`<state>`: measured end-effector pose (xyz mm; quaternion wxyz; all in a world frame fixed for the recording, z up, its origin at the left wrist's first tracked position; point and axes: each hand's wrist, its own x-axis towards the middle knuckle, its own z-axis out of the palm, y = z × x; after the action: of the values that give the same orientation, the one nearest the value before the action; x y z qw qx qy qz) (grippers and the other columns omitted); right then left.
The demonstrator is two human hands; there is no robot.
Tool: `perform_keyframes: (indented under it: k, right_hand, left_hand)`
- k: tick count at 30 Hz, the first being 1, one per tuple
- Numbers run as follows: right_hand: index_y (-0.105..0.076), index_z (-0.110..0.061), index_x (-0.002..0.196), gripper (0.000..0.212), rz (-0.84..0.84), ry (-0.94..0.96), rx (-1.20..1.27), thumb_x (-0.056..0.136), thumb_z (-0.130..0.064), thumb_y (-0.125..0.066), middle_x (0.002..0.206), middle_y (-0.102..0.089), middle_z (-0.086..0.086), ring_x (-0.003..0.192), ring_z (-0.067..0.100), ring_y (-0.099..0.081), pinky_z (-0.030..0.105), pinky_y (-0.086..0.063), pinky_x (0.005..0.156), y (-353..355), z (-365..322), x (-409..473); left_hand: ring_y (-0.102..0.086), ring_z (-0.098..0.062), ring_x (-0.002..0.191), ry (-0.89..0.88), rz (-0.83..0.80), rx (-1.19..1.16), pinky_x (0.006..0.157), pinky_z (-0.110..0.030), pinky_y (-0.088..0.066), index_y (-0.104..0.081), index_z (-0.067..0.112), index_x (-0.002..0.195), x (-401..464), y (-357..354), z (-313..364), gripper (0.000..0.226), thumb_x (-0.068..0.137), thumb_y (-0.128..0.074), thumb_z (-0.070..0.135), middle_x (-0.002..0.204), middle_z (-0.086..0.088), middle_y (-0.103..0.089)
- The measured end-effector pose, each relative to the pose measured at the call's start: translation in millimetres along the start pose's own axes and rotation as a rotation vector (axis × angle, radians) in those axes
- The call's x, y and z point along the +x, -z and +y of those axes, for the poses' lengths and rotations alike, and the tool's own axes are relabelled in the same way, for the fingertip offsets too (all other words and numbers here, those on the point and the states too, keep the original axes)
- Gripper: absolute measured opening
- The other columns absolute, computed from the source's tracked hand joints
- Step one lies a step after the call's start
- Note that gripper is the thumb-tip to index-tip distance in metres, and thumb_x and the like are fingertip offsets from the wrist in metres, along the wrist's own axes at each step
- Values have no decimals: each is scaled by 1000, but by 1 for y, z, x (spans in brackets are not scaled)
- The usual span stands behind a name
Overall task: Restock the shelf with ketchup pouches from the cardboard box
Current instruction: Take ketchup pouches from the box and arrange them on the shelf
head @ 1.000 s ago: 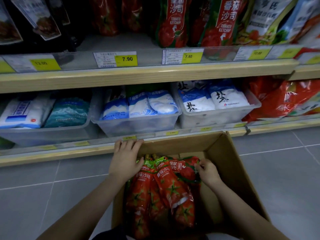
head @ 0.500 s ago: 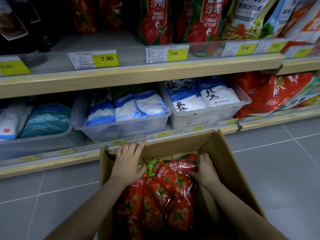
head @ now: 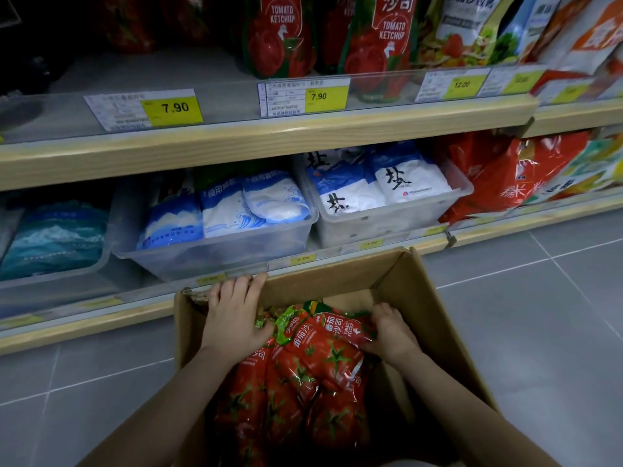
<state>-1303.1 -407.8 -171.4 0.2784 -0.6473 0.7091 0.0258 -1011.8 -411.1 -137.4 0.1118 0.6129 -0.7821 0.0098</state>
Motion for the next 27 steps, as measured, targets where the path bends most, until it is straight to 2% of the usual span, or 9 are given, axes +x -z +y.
perform_keyframes:
  k: [1,3,7,10,17,21,24,26,27]
  right_hand:
    - [-44,-21,115,57,-54,-15,96,70,-32,-77,126,-47,2,120,23,-45,36,-44,97,1,-1,0]
    - [-38,-20,127,69,-165,-20,182,70,-26,-77,133,-45,6,124,24,-44,40,-42,103,5,-3,4]
    - [-37,-20,135,77,-224,-44,50,70,-20,-77,142,-30,10,126,28,-43,39,-42,104,15,-10,9]
    - [-39,-21,132,79,-152,-87,94,65,-14,-80,142,-28,11,124,30,-45,38,-43,103,23,-13,1]
    - [-45,-16,110,58,23,-16,129,65,-22,-80,120,-49,7,111,24,-51,36,-47,96,71,-10,-41]
    - [-45,-21,101,55,53,71,221,61,-22,-82,108,-54,0,100,17,-55,32,-51,83,101,-13,-63]
    - [-47,-17,101,54,55,125,344,60,-16,-82,102,-55,-2,94,14,-56,28,-53,75,122,-25,-77]
    - [-48,-15,101,54,80,153,461,60,-12,-83,107,-56,3,96,16,-57,26,-53,76,133,-35,-83]
    - [-49,-15,102,55,92,170,524,60,-11,-83,112,-56,6,100,19,-58,32,-53,83,138,-41,-86]
  left_hand:
    - [-51,-27,100,-5,7,2,96,-50,-37,-42,18,128,0,0,0,82,58,-70,49,107,-5,-53]
    - [-51,-27,100,-10,12,10,97,-49,-37,-42,19,127,1,0,-1,81,58,-70,50,106,-4,-53]
    - [-48,-25,104,-8,-29,-15,101,-48,-32,-41,20,131,1,4,-3,82,60,-68,50,110,-3,-51]
    - [-46,-25,107,-20,-59,-15,102,-46,-30,-39,20,134,1,8,-3,84,61,-65,51,112,-2,-49]
    - [-31,-18,121,2,-234,-65,110,-40,-17,-18,27,143,2,24,-3,92,66,-55,60,130,3,-35]
    - [-29,-17,127,71,-252,-257,110,-37,-21,-23,24,144,7,43,8,83,76,-58,57,137,2,-35]
    - [-41,-15,116,99,-99,-387,98,-31,-37,-47,19,125,16,68,30,61,79,-58,57,120,2,-48]
    - [-49,-10,93,173,2,-462,74,-24,-41,-53,24,94,24,90,50,41,76,-59,61,95,9,-51]
    - [-51,-9,81,241,26,-514,62,-22,-38,-50,25,82,29,99,59,40,74,-59,63,85,10,-51]
